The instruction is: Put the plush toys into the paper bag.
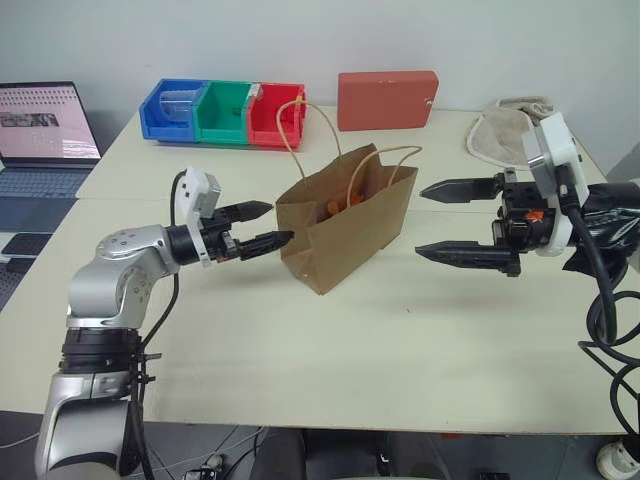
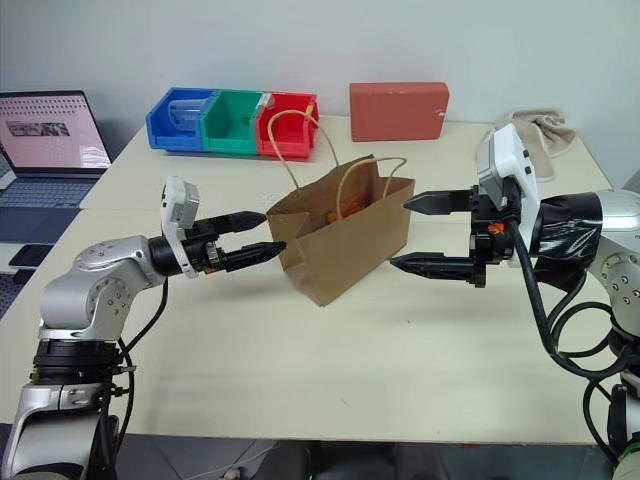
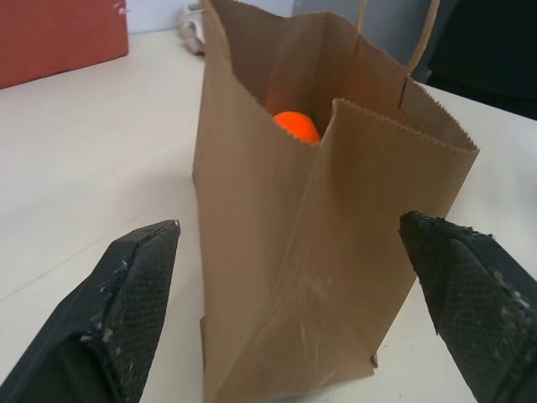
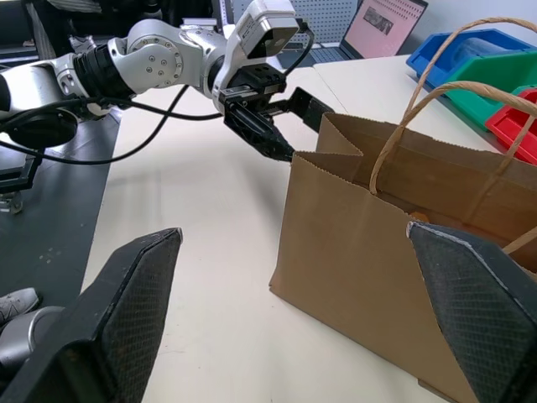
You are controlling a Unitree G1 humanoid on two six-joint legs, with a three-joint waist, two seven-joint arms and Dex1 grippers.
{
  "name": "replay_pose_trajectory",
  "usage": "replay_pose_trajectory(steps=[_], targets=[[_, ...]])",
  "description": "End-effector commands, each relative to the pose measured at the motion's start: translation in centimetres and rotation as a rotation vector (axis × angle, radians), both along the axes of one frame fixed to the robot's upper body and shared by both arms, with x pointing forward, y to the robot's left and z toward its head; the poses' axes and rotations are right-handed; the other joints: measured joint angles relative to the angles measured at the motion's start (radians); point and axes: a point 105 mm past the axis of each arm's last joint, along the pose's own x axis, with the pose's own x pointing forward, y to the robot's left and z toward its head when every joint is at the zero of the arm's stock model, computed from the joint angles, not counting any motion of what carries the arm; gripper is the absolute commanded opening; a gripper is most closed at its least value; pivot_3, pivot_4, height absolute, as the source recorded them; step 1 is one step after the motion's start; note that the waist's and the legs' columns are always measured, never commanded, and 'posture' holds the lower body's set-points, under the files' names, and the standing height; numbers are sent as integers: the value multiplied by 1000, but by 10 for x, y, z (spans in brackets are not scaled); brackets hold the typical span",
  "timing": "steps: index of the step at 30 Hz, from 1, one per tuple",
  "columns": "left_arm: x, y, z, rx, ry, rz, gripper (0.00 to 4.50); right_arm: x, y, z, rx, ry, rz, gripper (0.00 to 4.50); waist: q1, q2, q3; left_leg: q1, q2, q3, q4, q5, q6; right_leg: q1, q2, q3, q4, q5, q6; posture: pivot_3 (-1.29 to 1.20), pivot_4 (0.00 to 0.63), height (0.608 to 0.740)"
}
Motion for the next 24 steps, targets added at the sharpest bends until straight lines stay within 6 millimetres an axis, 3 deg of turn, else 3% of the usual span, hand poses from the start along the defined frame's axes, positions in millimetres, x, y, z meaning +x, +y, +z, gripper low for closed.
replay_pose_trajectory(steps=[1, 6, 14, 24], targets=[[-7, -9, 14, -15, -52, -63, 4476, -8, 2, 0, -14, -10, 18, 4500, 0, 0, 0, 0, 0, 0, 0, 0, 0, 0, 0, 0, 0, 0, 0, 0, 150, 740], [-22, -12, 17, -33, -30, -126, 4476, -9, -1, -1, -21, 6, 6, 4500, -1, 0, 0, 0, 0, 0, -1, 0, 0, 0, 0, 0, 0, 0, 0, 0, 150, 740], [-27, -22, 10, -2, -33, -132, 4476, -9, -1, -4, -48, 8, 11, 4500, -1, 0, 0, 0, 0, 0, 0, 0, 0, 0, 0, 0, 0, 0, 0, 0, 150, 740], [-4, -45, -2, -33, -138, 40, 4476, -11, 7, -14, -93, -35, 25, 4500, 0, 0, 0, 0, 0, 0, 0, 0, 0, 0, 0, 0, 0, 0, 0, 0, 150, 740]])
